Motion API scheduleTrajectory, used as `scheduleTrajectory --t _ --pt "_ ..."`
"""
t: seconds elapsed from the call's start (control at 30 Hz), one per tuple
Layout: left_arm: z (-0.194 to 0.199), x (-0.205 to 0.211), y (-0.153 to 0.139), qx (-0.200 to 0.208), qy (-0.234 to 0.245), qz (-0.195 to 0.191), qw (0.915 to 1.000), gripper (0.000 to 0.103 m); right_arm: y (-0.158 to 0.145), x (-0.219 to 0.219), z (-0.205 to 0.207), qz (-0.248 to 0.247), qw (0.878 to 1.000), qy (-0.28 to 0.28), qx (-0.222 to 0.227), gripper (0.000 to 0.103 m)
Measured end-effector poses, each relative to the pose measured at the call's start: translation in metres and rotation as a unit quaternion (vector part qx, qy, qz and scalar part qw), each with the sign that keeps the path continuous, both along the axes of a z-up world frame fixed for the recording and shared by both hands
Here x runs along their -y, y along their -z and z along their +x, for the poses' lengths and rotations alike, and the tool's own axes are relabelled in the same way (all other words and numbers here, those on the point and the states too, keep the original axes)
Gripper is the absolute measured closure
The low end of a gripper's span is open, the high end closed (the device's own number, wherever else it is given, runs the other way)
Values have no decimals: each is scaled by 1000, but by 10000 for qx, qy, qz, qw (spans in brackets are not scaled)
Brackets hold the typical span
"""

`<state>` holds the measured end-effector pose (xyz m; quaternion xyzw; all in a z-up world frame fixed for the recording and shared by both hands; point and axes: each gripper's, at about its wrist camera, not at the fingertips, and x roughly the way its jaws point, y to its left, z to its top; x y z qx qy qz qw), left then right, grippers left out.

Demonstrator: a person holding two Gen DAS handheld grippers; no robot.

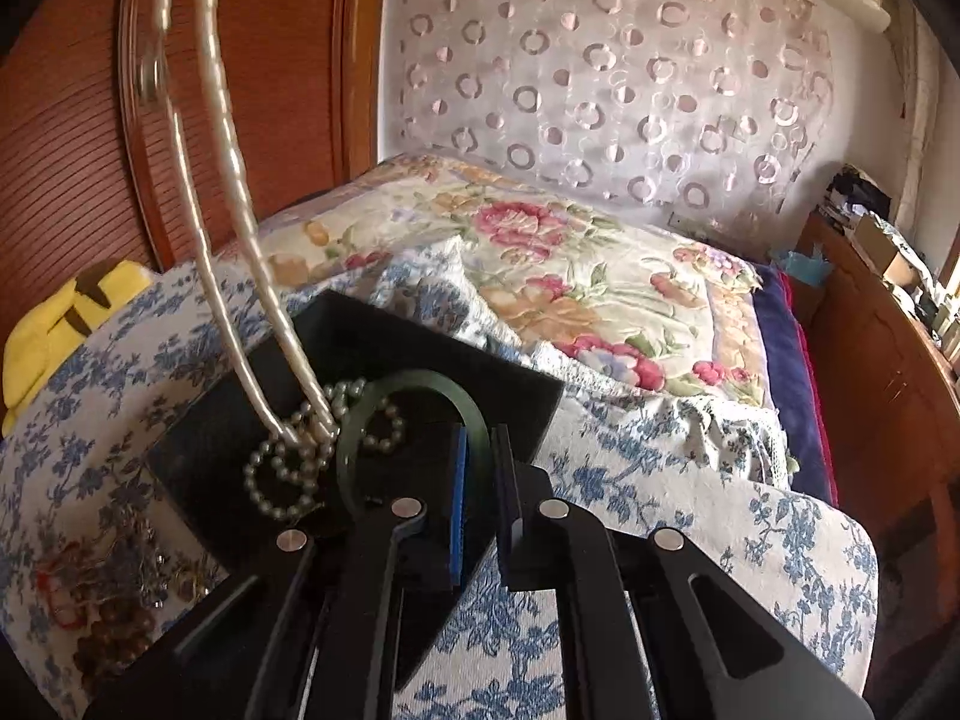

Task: Organize jewelry
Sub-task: 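Lower the pearls with the left tool while the right tool lowers the jade bangle into the box, then move the left tool onto the silver hairpins while the right tool reaches toward a small gold earring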

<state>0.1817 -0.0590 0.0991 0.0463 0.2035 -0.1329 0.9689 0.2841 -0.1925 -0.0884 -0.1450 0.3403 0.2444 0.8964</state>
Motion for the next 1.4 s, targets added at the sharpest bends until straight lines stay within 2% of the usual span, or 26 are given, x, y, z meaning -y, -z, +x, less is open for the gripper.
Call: scheduleTrajectory --t 0.2,0.4,0.67,0.73,0.8,0.93,1.03,1.17,1.27,1.3,1.33,1.37,1.4 --pt "4 3 19 -275 -3 49 9996 99 -6 16 -8 284 9996 22 -2 92" --pt "7 4 35 -511 51 155 9986 99 -8 31 -22 355 9993 118 -2 92" --pt "4 -3 58 -865 48 76 9962 99 -21 39 -51 517 9986 46 62 92" --pt "0 -7 64 -950 55 45 9955 94 -25 40 -61 554 9984 -9 68 92" --pt "-10 -11 71 -974 43 68 9952 79 -27 42 -74 581 9983 -67 71 92" --pt "-26 -26 90 -1199 -11 39 9928 76 -22 44 -94 610 9980 -135 -11 92" --pt "-38 -35 104 -1322 -56 44 9912 68 -13 44 -106 609 9979 -169 -139 92" --pt "-50 -47 122 -1517 -134 49 9883 64 1 40 -119 566 9978 -196 -287 92" --pt "-56 -51 133 -1596 -207 166 9868 57 10 38 -124 505 9977 -188 -400 92" --pt "-59 -53 136 -1635 -217 194 9861 53 14 38 -126 489 9976 -191 -447 90" --pt "-60 -55 140 -1662 -225 203 9856 51 17 37 -128 473 9974 -203 -499 79" --pt "-63 -57 144 -1693 -233 205 9851 48 19 37 -130 481 9972 -220 -534 73" --pt "-64 -59 146 -1727 -233 204 9845 46 22 37 -132 491 9967 -253 -587 73"
